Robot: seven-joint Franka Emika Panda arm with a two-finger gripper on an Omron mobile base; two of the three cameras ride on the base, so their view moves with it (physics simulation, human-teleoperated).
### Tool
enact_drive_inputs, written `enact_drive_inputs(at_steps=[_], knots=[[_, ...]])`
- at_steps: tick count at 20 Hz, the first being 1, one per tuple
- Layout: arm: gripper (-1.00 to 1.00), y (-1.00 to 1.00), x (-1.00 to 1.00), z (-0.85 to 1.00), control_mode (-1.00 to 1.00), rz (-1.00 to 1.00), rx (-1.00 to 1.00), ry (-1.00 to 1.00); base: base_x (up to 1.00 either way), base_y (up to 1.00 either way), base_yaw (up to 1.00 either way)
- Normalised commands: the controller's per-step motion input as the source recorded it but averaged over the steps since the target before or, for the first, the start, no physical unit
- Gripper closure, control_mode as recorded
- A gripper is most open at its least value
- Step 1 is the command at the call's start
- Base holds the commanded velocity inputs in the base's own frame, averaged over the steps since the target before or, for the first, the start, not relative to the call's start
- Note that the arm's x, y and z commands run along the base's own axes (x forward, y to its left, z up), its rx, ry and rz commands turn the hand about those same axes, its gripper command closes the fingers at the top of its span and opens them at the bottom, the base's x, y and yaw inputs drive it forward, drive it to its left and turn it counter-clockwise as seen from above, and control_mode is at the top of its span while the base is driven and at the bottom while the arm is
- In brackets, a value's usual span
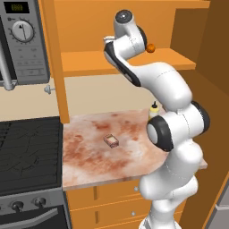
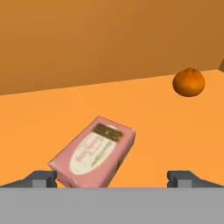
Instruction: Pick the bar soap and bar soap from the cabinet and place them on the counter.
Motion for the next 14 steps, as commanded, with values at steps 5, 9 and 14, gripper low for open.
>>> enact_drive_inputs(at_steps=[5,9,14], knots=[[-1.00,0.00,0.07,-0.04,-1.00,-0.10,-0.01,0.06,0.00,0.00,0.00],[-1.00,0.03,0.09,-0.07,-1.00,-0.08,0.00,0.00,0.00,0.00,0.00],[-1.00,0.05,0.17,-0.14,-1.00,-0.05,0.00,0.00,0.00,0.00,0.00]])
